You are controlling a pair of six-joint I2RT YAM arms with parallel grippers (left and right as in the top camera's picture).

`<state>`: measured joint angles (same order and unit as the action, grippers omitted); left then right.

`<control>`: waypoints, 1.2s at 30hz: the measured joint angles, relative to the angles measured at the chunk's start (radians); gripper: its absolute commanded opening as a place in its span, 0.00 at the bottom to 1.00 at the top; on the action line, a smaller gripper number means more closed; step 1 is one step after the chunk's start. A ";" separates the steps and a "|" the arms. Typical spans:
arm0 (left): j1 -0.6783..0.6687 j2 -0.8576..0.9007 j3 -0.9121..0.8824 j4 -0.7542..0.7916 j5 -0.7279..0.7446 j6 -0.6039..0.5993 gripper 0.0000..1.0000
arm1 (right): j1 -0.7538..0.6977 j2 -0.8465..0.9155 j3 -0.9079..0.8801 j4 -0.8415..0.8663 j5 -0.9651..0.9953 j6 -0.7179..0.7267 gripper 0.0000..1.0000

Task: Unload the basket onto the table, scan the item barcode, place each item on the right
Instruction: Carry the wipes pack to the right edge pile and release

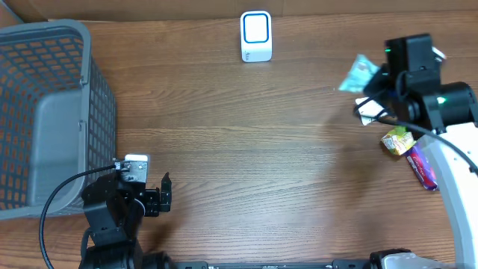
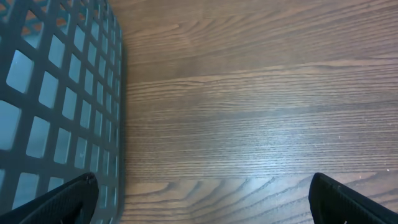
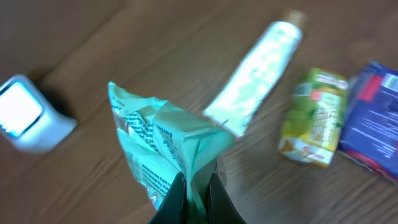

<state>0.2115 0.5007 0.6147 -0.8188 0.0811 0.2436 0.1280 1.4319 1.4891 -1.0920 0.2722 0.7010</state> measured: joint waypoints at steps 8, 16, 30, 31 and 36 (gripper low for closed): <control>0.000 0.000 0.000 0.000 0.000 0.000 1.00 | -0.222 0.021 -0.275 0.265 -0.018 0.102 0.04; 0.000 0.000 0.000 0.000 0.000 0.000 1.00 | -0.305 0.072 -0.327 0.291 -0.052 0.148 0.72; 0.000 0.000 0.000 0.000 0.000 0.000 0.99 | -0.303 -0.089 -0.068 0.031 -0.340 -0.110 0.95; 0.000 0.000 0.000 0.000 0.000 0.000 0.99 | -0.298 -0.116 -0.039 -0.008 -0.369 -0.140 0.98; 0.000 0.000 0.000 0.000 0.000 0.000 1.00 | -0.258 -0.250 0.055 -0.210 -0.480 -0.238 1.00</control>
<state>0.2115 0.5007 0.6147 -0.8185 0.0814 0.2436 -0.1303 1.1816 1.5440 -1.3022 -0.2081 0.4629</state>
